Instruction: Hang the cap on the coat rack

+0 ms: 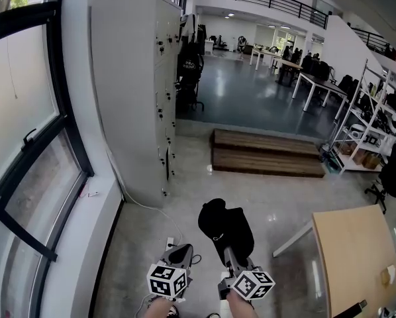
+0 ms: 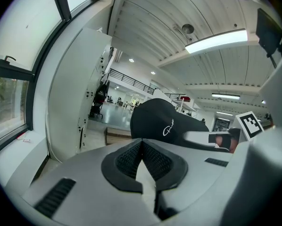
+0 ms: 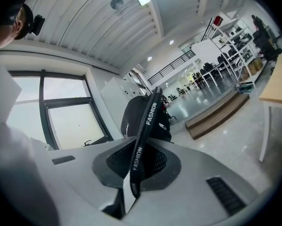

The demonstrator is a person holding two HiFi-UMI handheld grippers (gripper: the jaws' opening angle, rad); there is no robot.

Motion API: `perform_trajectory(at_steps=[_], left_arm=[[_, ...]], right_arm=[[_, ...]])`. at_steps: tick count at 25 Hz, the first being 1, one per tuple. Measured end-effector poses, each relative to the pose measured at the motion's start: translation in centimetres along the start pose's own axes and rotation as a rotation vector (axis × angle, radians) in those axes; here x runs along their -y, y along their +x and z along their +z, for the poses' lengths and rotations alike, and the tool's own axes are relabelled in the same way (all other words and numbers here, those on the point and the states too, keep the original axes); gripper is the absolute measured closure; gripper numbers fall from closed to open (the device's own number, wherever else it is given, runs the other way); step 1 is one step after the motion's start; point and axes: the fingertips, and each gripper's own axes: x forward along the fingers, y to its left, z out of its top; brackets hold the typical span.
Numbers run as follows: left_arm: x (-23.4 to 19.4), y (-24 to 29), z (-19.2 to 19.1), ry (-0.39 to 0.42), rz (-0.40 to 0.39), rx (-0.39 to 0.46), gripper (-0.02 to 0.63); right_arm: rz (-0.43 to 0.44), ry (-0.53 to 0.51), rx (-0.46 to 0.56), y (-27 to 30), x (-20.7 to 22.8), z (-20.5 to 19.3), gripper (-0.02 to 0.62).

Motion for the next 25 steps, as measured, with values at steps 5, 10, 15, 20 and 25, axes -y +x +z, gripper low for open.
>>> perform_trajectory(at_steps=[5, 10, 15, 20, 25], left_arm=[[-1.0, 0.0, 0.1, 0.011, -0.025, -0.015, 0.601], [-2.4, -0.2, 0.2, 0.018, -0.054, -0.027, 0.601], [-4.1, -0.8, 0.4, 0.020, -0.082, -0.034, 0.601], [-5.0, -0.9, 0.2, 0.019, -0.109, -0.048, 0.601], [-4.9, -0.3, 0.1, 0.024, -0.135, -0.061, 0.601]], right_arm=[[-0.021, 0.007, 0.020, 0.7, -0.6, -0.3, 0.577], [-0.049, 0.013, 0.040, 1.4, -1.4, -0.9, 0.577], [-0.066, 0.015, 0.053, 2.2, -2.9, -1.9, 0.575], [-0.094, 0.020, 0.066, 2.2, -3.6, -2.6, 0.577], [-0.124, 0.032, 0.084, 2.1, -3.1, -2.5, 0.577]])
